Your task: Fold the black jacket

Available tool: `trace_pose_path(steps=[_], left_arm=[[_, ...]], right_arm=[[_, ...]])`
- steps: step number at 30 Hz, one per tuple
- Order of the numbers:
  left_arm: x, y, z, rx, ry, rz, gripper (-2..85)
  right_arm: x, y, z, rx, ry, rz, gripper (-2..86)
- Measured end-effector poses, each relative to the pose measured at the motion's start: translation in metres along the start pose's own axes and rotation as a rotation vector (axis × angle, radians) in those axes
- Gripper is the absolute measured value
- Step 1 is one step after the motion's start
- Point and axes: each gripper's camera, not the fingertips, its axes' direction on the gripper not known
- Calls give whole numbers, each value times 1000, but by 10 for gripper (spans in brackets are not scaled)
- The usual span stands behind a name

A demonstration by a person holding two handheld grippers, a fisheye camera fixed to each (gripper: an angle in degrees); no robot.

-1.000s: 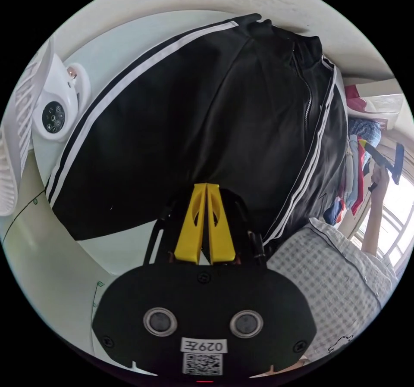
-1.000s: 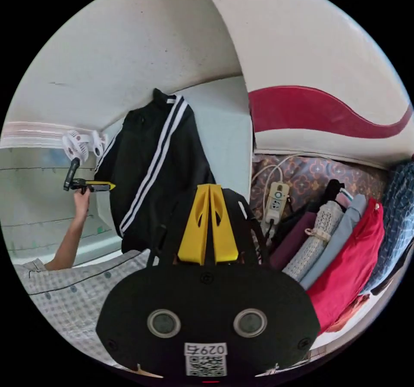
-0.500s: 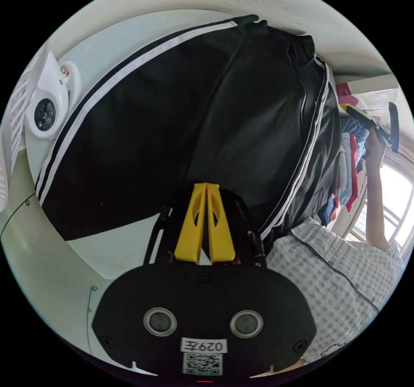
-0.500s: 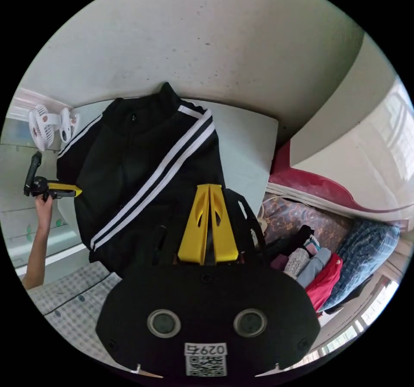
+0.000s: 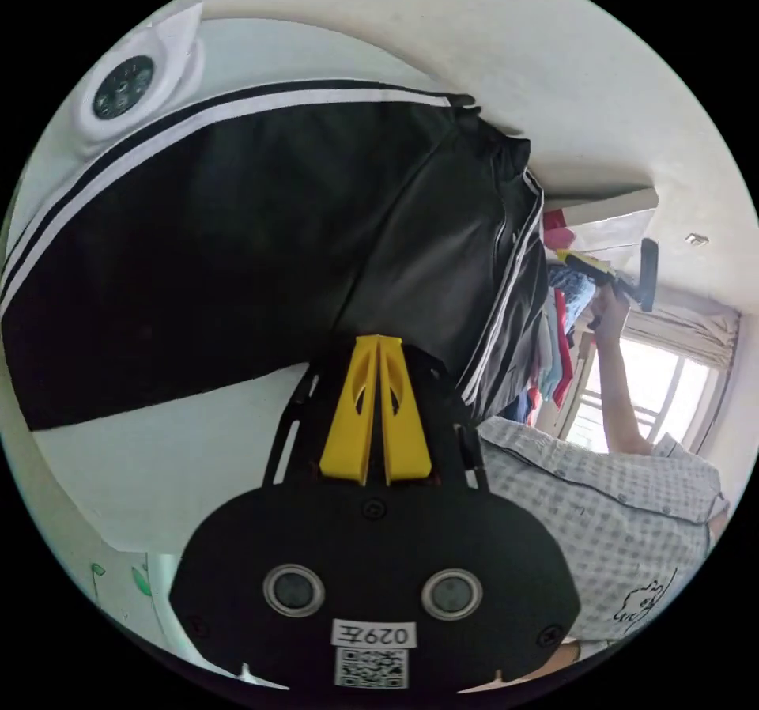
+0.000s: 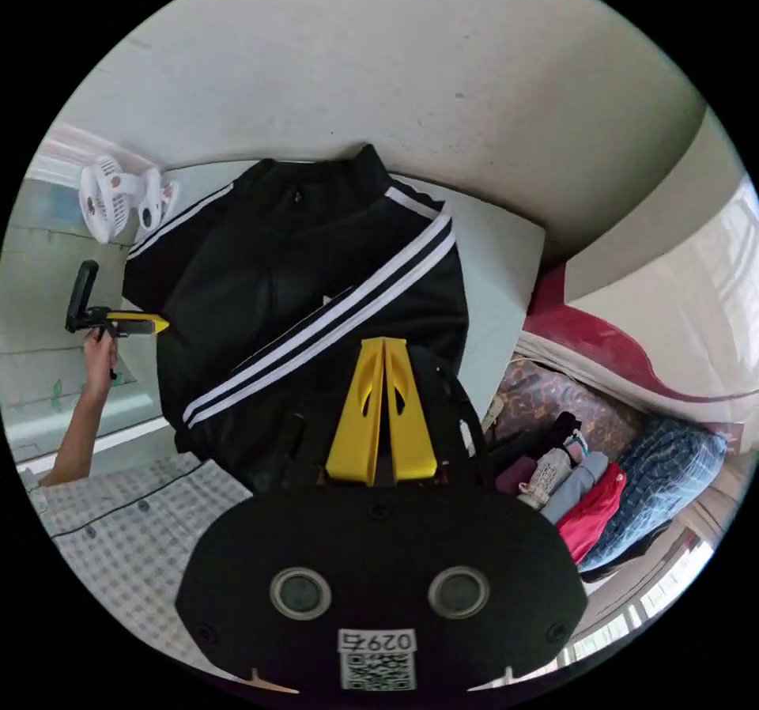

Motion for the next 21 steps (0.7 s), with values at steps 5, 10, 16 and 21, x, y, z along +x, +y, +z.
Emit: trace_pose_path(steps=[5, 10, 16, 21], left_arm=[[-95, 111, -82, 358, 80, -232, 16], [-174, 155, -137, 448, 76, -385, 134], [-194, 139, -171, 345, -239, -335, 133], [-203, 127, -174, 275, -358, -314, 76]], right_arm=[[-101, 52, 18, -134, -55, -102, -6], [-167, 73, 36, -221, -83, -84, -6], [-233, 68, 28, -206, -45, -99, -6], [-271, 71, 33, -203, -69, -83, -6]])
